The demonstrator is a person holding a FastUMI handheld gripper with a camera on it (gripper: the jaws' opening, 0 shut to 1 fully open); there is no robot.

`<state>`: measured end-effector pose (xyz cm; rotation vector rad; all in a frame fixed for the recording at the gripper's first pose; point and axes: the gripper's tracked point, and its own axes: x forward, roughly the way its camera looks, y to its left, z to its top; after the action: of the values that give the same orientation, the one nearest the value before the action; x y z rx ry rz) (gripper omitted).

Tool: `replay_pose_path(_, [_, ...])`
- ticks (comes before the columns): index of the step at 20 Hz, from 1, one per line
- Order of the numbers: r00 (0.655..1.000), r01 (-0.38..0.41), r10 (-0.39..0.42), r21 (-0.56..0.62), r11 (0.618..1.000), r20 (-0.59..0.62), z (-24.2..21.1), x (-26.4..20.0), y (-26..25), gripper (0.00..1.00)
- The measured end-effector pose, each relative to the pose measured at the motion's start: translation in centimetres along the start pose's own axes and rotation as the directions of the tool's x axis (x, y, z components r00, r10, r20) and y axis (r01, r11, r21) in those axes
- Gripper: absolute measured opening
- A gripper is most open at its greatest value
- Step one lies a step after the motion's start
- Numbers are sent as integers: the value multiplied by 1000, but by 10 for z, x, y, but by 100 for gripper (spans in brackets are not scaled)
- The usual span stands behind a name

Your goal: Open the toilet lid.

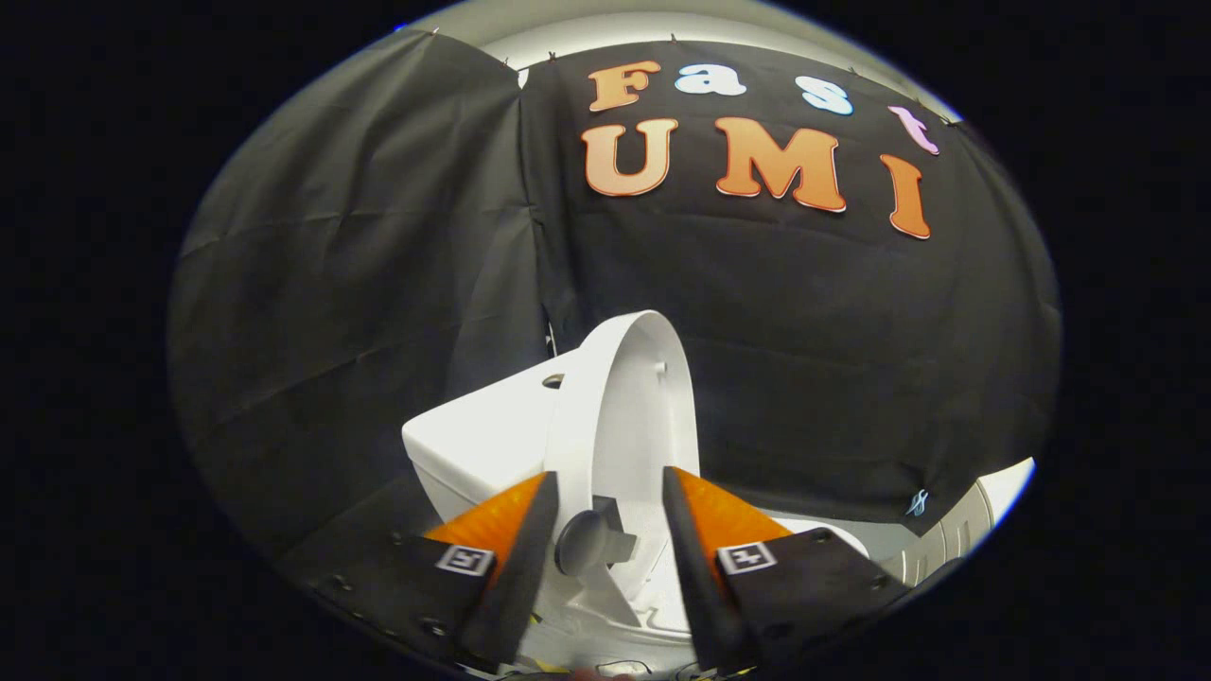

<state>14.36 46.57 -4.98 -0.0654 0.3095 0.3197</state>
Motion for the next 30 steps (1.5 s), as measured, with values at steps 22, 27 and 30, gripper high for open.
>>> replay_pose_path(22, [955,218,-216,11,976,204,64,-103,-265,94])
replay_pose_path(27, [946,264,-273,71,962,177,39,-132,-313,94])
replay_pose_path(30, [929,321,-331,85,943,168,22,-151,-351,94])
